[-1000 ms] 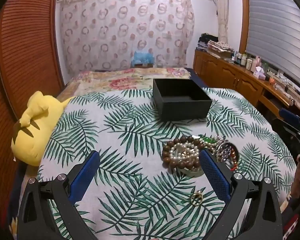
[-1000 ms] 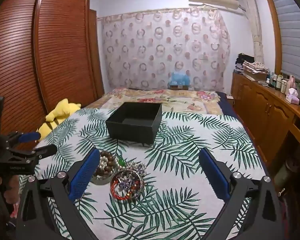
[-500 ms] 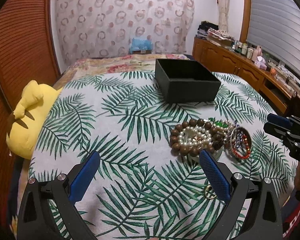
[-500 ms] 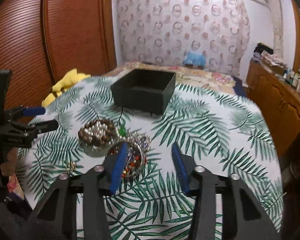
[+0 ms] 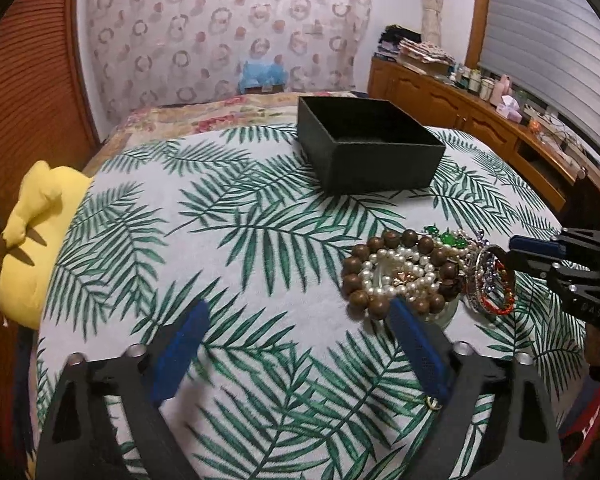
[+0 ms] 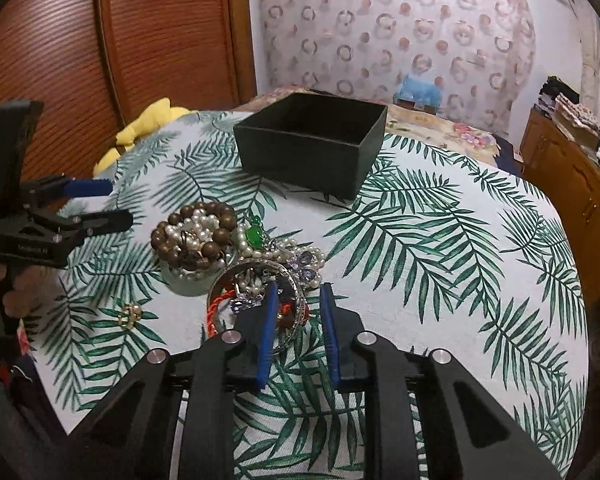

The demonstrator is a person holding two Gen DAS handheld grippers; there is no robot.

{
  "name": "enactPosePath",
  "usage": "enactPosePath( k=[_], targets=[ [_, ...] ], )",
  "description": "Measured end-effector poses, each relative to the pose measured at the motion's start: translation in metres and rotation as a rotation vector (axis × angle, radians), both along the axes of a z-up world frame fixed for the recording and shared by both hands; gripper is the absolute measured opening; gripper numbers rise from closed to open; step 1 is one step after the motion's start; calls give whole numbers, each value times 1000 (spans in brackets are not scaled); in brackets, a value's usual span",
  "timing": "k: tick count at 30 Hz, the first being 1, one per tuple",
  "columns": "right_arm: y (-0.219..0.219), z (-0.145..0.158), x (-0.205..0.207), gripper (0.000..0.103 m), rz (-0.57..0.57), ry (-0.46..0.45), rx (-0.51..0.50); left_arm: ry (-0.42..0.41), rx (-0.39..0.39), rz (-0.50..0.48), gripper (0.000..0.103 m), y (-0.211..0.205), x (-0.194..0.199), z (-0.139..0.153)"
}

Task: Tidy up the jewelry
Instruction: 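Grasp the silver bangle with the right tool while the left tool reaches the bead bracelet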

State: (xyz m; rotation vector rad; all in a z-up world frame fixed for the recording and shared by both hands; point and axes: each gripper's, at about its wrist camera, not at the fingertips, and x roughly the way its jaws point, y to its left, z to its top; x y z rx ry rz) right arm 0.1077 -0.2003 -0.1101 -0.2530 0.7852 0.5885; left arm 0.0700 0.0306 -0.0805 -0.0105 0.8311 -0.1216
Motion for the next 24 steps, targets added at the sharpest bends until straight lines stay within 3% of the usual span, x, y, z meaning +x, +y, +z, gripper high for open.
enactPosePath(
  k=[3,10,18,24],
  targets=[
    [-1,-3,2,13,0,20,3,12,-21,-25,74,-3,6,-2],
    [0,-6,3,5,15,30,3,34,-37,-57,70,-12,20,-6],
    [-9,22,-13,5,-11,-73,52,65,-70,-88,44,-14,39,-11],
    [-13,42,-19,5,-14,-117,76,86,-66,-105,31,-17,47,-15]
  ],
)
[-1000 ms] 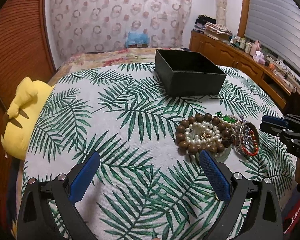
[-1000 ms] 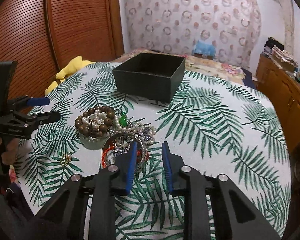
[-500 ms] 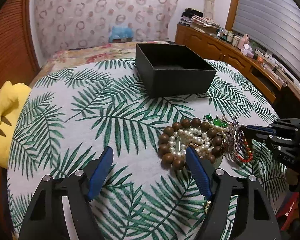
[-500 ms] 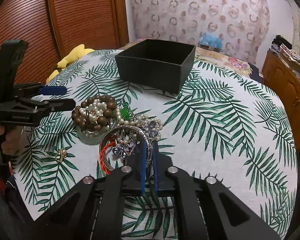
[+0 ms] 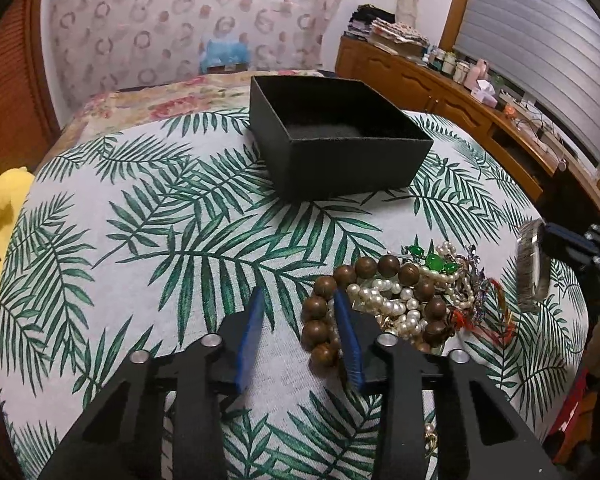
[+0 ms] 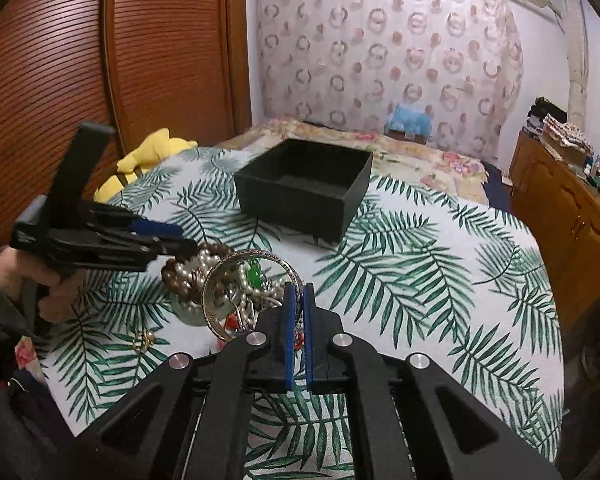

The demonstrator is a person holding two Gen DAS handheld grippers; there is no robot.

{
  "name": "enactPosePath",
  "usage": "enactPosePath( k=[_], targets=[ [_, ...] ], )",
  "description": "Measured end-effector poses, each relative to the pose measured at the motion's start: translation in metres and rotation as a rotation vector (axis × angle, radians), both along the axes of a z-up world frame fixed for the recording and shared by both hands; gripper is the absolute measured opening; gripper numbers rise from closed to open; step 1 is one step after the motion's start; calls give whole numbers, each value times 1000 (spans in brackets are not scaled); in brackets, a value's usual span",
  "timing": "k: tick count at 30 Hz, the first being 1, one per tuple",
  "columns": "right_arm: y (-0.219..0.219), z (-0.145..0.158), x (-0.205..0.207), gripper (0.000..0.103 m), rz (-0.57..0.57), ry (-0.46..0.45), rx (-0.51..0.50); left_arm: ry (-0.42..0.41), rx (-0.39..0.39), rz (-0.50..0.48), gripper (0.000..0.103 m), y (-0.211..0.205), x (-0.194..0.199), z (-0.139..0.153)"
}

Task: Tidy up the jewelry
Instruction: 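Grasp the silver bangle with the right tool while the left tool reaches the bead bracelet, then lift the brown bead bracelet with the left tool while the right tool carries the bangle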

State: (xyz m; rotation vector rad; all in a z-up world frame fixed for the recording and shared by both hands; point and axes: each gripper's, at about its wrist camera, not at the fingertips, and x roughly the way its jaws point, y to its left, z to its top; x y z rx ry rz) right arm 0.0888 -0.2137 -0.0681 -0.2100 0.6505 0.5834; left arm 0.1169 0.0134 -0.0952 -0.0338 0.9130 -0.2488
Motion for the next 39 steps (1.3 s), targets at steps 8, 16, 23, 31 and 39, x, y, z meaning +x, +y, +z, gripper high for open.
enactPosePath(
  k=[8,16,23,31,39],
  targets=[
    [1,8,-2,5,7,-16,0,9,-2,-22,30,-3,8,-3],
    [1,4,0,5,4,10,-5,22,84,-20,22,-1,9,-4],
    [7,0,2,5,11,23,-1,15,151,-49,23,-8,16,-4],
    [9,2,5,5,15,15,-5,-40,97,-45,12,-6,10,11],
    [11,8,15,5,13,-3,-10,-183,23,-76,12,-20,-18,65]
  ],
)
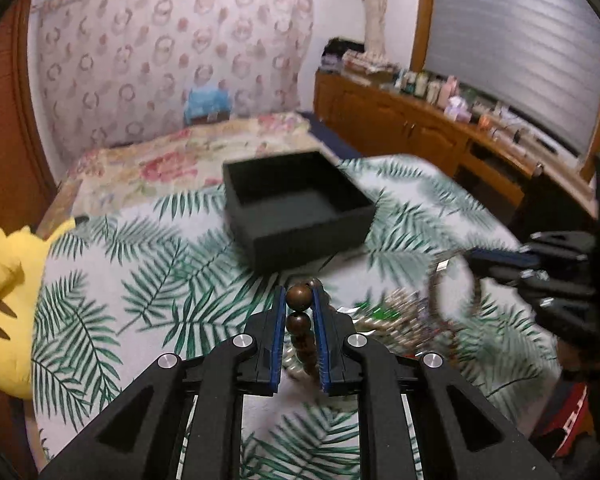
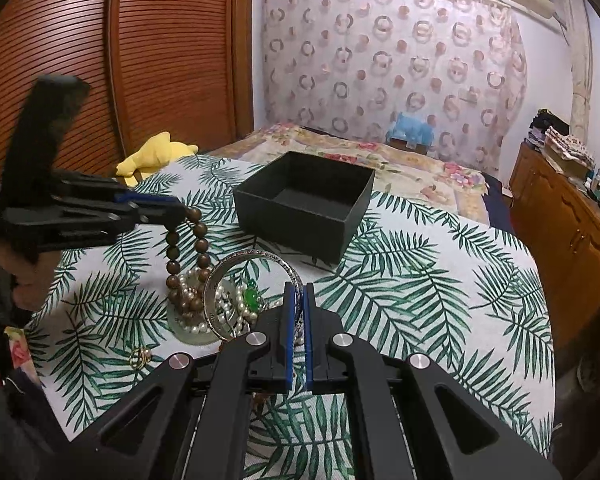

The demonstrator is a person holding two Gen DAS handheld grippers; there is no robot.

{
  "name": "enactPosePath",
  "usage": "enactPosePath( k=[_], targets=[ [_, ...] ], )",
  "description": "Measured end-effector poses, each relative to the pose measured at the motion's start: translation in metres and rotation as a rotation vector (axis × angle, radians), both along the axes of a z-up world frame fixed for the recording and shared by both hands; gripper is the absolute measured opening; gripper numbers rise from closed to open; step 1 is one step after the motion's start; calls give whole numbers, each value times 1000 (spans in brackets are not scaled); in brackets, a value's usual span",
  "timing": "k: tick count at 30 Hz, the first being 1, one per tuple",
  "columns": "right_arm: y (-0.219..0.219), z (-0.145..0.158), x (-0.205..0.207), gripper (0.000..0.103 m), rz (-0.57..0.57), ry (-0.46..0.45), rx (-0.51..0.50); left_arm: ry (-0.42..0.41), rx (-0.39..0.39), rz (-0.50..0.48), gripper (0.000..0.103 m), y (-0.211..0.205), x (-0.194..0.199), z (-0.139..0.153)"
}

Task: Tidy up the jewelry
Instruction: 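Lift the brown bead bracelet with the left tool while the right tool carries the bangle, then lower the bead bracelet and bangle into the black box and open both tools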

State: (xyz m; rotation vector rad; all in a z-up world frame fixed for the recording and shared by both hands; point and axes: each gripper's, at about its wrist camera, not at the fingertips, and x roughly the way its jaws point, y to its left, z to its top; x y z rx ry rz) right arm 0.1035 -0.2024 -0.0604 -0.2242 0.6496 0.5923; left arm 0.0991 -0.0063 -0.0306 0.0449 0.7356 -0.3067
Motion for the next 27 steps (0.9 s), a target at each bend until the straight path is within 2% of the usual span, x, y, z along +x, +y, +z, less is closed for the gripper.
enactPosePath(
  k=[9,14,27],
  targets=[
    [3,8,11,5,-1,-24,-34,-64,-31,-30,12,-6,-9,34],
    [4,13,26,5,-7,-34,-36,-93,-13,-22,12,-7,-5,48],
    [26,20,106,5,-49,-15,-7,-130,50,32,12,-1,35,69]
  ],
)
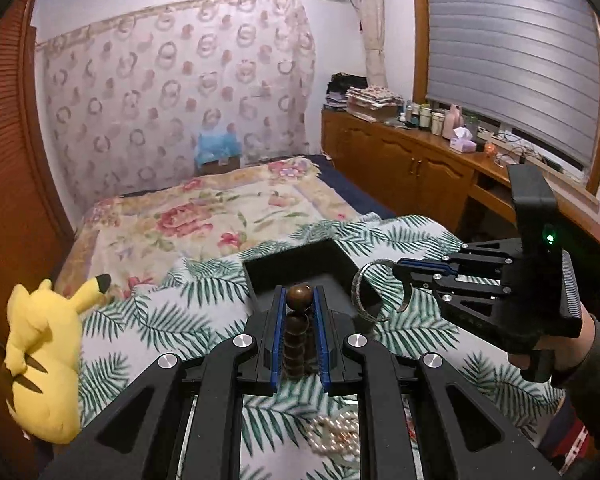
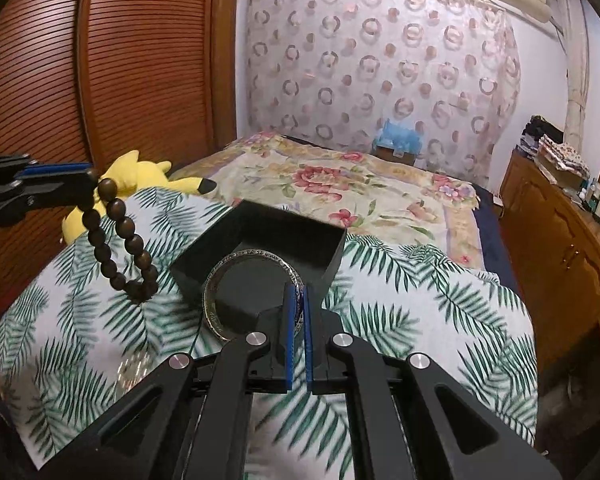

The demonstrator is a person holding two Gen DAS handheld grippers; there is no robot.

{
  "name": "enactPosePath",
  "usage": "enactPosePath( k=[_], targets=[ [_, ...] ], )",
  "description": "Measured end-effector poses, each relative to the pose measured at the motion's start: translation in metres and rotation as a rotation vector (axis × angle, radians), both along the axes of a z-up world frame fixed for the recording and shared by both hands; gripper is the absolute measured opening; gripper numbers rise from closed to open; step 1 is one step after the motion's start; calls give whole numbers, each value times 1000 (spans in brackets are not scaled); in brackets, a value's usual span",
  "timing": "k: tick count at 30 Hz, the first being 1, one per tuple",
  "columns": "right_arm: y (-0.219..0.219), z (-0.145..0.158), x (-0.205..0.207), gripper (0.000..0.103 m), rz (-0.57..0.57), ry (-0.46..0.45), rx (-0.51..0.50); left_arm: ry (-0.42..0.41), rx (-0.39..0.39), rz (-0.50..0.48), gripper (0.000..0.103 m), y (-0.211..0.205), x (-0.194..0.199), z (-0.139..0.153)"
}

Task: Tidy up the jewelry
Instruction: 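Lower the bead bracelet and bangle into the black box and open both tools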

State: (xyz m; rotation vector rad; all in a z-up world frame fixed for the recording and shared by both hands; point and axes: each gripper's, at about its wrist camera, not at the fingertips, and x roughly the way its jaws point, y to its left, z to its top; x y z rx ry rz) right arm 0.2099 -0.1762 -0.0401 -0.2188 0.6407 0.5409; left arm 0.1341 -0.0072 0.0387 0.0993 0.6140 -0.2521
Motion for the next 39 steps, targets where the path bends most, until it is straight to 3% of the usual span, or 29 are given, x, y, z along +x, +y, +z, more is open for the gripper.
enactPosePath(
  k=[13,26,31,39],
  targets=[
    [25,-25,44,8,43,78,24,22,23,36,12,-4,47,-3],
    [-11,-24,7,8,31,35,40,53,63,45,13,-24,93,-23],
    [-24,-22,-10,8,26,21,49,92,42,51,13,-25,112,-33],
    [-33,-15,-43,8,40,-4,71,89,30,54,31,-21,88,-40]
  ],
)
